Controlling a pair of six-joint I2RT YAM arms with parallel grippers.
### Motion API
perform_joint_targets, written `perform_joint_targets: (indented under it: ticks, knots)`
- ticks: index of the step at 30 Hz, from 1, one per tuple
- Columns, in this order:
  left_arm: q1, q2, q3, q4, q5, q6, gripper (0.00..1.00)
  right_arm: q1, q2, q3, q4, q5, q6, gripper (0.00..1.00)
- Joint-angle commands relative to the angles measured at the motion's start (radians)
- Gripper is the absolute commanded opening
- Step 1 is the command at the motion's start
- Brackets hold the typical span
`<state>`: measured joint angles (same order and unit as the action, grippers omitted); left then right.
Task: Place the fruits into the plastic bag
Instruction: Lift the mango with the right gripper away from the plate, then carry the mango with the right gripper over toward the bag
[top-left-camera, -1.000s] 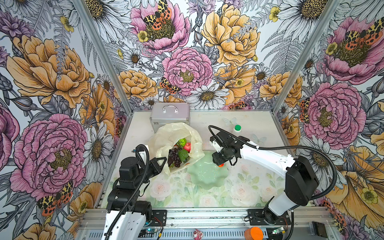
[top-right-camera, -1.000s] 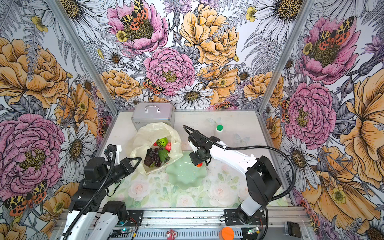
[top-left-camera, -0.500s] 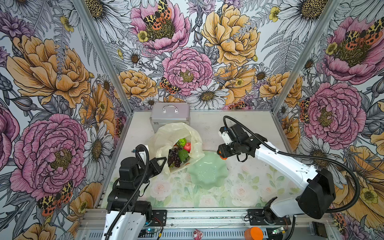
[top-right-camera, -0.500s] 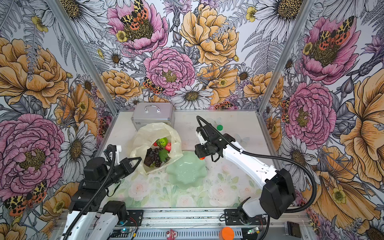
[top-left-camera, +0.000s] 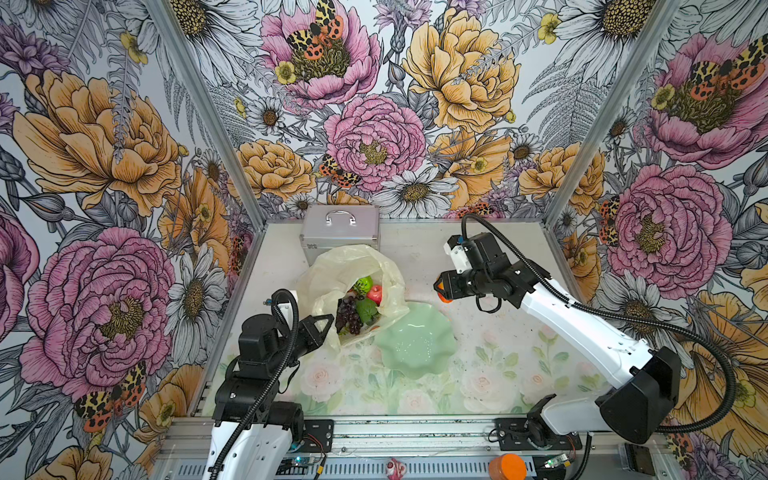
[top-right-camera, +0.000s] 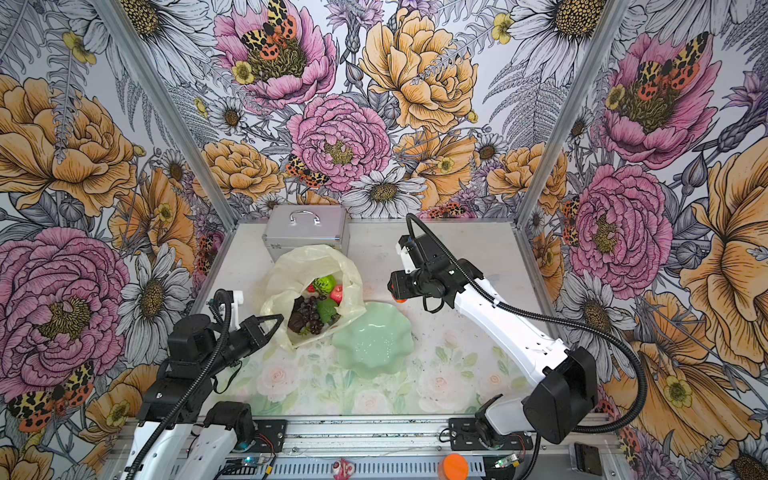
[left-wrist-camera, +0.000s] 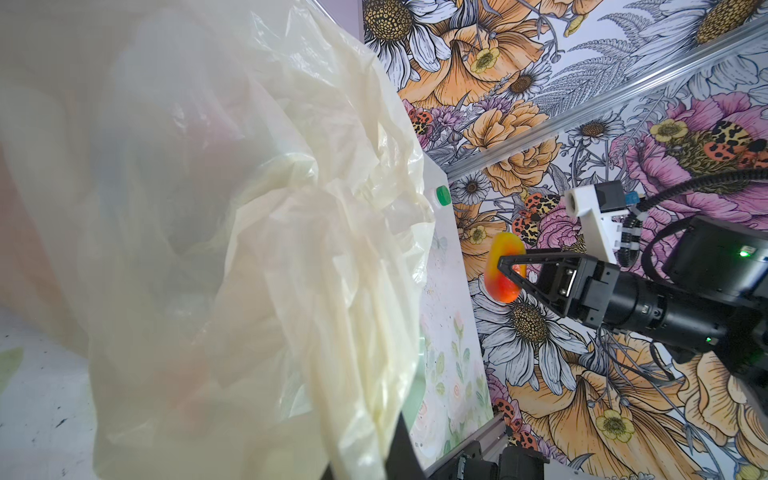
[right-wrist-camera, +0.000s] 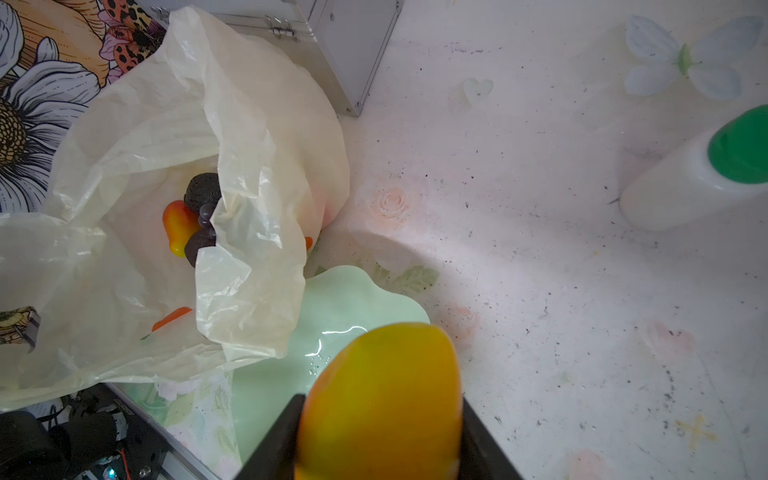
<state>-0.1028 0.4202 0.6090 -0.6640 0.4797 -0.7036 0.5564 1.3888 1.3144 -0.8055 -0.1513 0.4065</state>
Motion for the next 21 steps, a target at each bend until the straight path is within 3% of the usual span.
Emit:
perform_joint_targets:
  ticks: [1,21]
  knots:
    - [-0.007,-0.012,-0.009,0.018,-0.011,0.007,0.00,-0.010,-0.053,0.027,0.071,-0.007,0.058,0.41]
    - [-0.007,-0.015,-0.009,0.019,-0.012,0.007,0.00,-0.104,-0.203,-0.091,0.510,-0.096,0.444,0.37]
